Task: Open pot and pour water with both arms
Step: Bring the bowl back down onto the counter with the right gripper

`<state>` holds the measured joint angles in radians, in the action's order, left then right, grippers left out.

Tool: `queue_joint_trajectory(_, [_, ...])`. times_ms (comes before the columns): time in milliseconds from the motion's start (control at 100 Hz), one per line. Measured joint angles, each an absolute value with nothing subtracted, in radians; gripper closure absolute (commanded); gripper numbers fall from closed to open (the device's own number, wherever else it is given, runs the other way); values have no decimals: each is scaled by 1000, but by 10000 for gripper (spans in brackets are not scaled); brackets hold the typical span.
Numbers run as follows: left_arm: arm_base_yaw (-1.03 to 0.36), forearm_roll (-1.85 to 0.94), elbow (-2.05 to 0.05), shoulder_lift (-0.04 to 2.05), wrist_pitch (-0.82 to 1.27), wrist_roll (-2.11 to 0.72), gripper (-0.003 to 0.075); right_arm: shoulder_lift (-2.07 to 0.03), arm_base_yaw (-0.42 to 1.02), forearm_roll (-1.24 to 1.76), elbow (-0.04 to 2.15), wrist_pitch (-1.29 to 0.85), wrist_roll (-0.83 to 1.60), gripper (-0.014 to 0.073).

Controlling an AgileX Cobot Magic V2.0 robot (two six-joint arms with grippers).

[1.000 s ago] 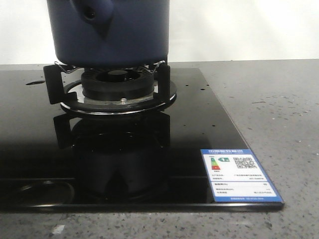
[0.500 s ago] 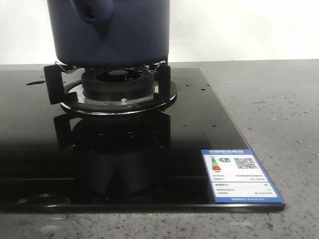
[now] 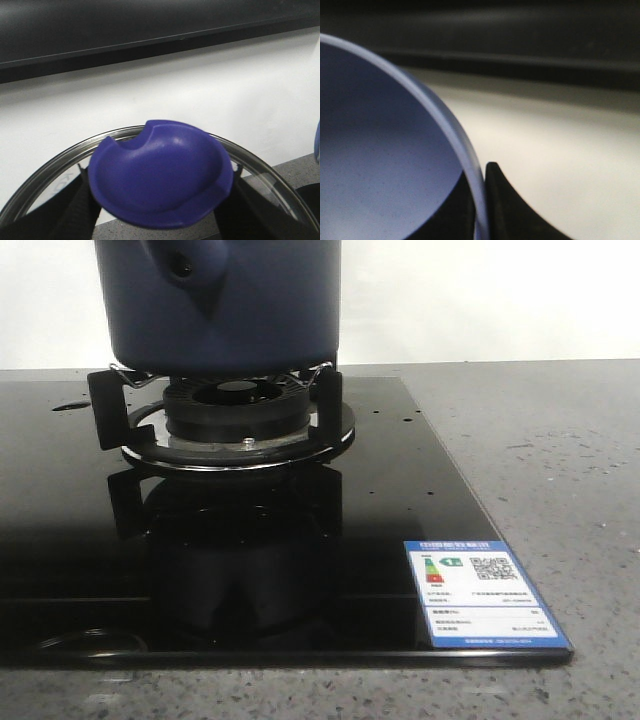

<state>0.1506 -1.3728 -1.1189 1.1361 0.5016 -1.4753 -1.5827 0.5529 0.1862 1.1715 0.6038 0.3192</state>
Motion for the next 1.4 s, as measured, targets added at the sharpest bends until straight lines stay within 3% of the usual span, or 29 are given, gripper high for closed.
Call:
queue_joint_trajectory(380, [151, -1373, -1119, 1136, 502, -1475, 349, -1579, 553, 76, 1168, 859, 319, 636])
queue_joint_trajectory(1030, [151, -1394, -1119, 1136, 550, -1473, 349, -1575, 553, 71, 1170, 861, 319, 636])
queue_joint_trajectory(1170, [151, -1415, -1119, 1136, 602, -1473, 349, -1520, 546, 132, 1233, 606, 324, 636])
queue_joint_trajectory(1400, [59, -1418, -1119, 1136, 615, -1473, 349, -1414, 377, 202, 1519, -216, 321, 636])
